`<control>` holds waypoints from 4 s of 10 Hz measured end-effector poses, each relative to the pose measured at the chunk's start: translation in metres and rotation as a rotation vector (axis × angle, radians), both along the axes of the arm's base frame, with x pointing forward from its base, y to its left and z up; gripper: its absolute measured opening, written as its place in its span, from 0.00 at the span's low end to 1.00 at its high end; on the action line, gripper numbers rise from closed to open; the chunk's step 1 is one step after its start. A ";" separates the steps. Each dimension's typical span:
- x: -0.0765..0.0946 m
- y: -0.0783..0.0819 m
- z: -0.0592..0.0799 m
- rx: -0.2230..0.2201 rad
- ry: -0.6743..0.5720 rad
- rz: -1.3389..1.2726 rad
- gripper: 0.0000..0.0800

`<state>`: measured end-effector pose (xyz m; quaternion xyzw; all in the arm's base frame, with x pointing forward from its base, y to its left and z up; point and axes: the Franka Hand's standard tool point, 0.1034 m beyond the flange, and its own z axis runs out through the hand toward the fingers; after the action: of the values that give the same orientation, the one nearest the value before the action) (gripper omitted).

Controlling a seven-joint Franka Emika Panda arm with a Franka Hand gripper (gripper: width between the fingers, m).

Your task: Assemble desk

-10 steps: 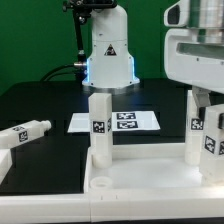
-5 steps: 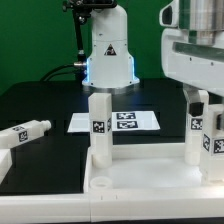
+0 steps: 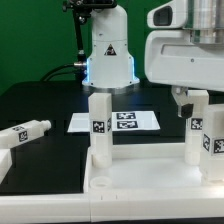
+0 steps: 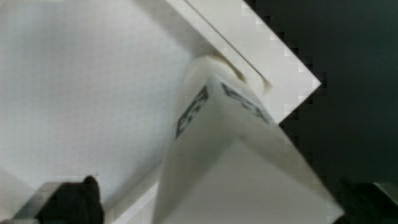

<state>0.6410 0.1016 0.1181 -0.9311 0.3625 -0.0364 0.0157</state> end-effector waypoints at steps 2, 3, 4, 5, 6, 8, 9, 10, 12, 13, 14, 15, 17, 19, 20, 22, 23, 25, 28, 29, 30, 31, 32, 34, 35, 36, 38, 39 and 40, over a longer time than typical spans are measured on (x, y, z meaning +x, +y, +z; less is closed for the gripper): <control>-0.001 0.026 0.006 -0.082 -0.011 0.357 0.81; 0.000 0.031 0.011 -0.095 -0.020 0.546 0.81; 0.001 0.028 0.014 -0.105 -0.022 0.658 0.81; 0.001 0.026 0.012 -0.109 -0.018 0.673 0.81; 0.001 0.025 0.012 -0.121 -0.015 0.758 0.81; 0.002 0.022 0.012 -0.136 -0.010 0.883 0.70; 0.002 0.022 0.012 -0.136 -0.010 0.883 0.52; 0.002 0.021 0.012 -0.135 -0.011 0.865 0.52; 0.002 0.020 0.012 -0.127 -0.013 0.779 0.35; 0.003 0.019 0.011 -0.122 -0.024 0.690 0.35; 0.004 0.016 0.011 -0.121 -0.076 0.536 0.35; 0.001 0.015 0.011 -0.115 -0.103 0.383 0.35; 0.000 0.010 0.010 -0.073 -0.139 0.004 0.35; -0.002 0.007 0.010 -0.030 -0.157 -0.170 0.36; -0.003 0.005 0.010 -0.016 -0.155 -0.253 0.36; -0.004 0.002 0.009 0.021 -0.145 -0.442 0.36; -0.005 0.000 0.009 0.070 -0.129 -0.640 0.36; -0.006 0.013 0.008 0.146 -0.120 -0.966 0.36; -0.006 0.014 0.007 0.150 -0.117 -0.969 0.50; -0.006 0.012 0.007 0.117 -0.123 -0.834 0.67; -0.005 0.010 0.005 0.060 -0.128 -0.573 0.78; -0.006 0.011 0.003 0.031 -0.123 -0.395 0.80; -0.007 0.014 0.002 0.011 -0.112 -0.269 0.80; -0.007 0.012 0.002 -0.005 -0.113 -0.169 0.81; -0.006 0.012 0.002 -0.014 -0.113 -0.115 0.81; -0.002 0.010 0.006 -0.068 -0.116 0.146 0.81; 0.006 0.010 0.006 -0.090 -0.116 0.289 0.81; 0.005 0.010 0.005 -0.089 -0.116 0.274 0.66; 0.006 0.009 0.005 -0.089 -0.116 0.273 0.66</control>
Offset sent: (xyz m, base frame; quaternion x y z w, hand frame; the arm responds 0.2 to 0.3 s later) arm -0.0078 0.0138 0.0139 0.0363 -0.0286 -0.3659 0.9295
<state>0.6465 0.1108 0.1234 -0.9679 0.2291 -0.1036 0.0000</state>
